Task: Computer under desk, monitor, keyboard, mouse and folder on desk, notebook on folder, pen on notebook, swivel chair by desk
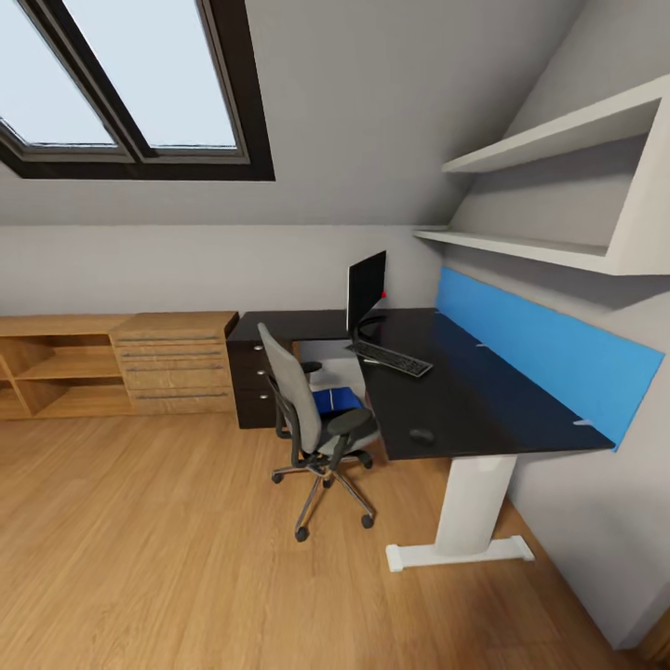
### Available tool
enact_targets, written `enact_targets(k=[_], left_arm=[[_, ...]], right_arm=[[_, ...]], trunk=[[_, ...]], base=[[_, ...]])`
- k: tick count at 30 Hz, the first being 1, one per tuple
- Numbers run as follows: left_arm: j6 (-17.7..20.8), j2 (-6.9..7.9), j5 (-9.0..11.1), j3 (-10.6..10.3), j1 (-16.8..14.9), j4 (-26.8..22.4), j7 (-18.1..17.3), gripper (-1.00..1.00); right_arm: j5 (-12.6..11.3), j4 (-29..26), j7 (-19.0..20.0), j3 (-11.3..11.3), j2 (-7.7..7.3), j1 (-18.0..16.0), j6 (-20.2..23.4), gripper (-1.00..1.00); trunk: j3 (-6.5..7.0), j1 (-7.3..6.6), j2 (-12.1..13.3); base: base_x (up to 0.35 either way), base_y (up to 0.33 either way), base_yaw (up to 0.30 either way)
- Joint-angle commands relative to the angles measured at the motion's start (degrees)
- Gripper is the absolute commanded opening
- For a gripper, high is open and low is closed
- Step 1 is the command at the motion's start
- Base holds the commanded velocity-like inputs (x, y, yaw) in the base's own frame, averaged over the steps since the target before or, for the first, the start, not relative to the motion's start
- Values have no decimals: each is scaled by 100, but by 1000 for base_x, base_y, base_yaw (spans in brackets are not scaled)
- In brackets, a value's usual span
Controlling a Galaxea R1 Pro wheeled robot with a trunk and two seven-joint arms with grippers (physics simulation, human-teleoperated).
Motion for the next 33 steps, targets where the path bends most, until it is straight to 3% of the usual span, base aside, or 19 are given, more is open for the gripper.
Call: enact_targets(k=[1, 8, 9, 13, 18, 33], left_arm=[[13, 2, 43, -23, 1, -7, 22, 100], [61, 13, 3, -38, 1, -17, 21, 100], [63, 26, -7, -41, 2, -14, 16, 100], [64, 24, -9, -41, 1, -13, 15, 100], [64, 16, -18, -59, 5, -4, 15, 100], [64, 23, -13, -59, 3, -4, 15, 100]], right_arm=[[21, 16, -8, -1, 2, -3, -14, 100], [22, 75, -10, 12, 14, -3, -16, 100], [93, 81, -10, 125, 18, -3, -19, 100], [148, 82, -14, 176, 16, -3, -20, 100], [168, 83, -17, 194, 15, -3, -20, 100], [168, 78, -17, 194, 3, -3, -29, 100]], trunk=[[-6, 1, -5], [-6, 1, -5], [-6, 1, -5], [-6, 1, -5], [-6, 1, -5], [-1, 1, -5]], base=[[0, 0, 2], [0, 0, 0], [0, 203, 0], [0, 255, 0], [221, 267, 0], [325, 31, -55]])
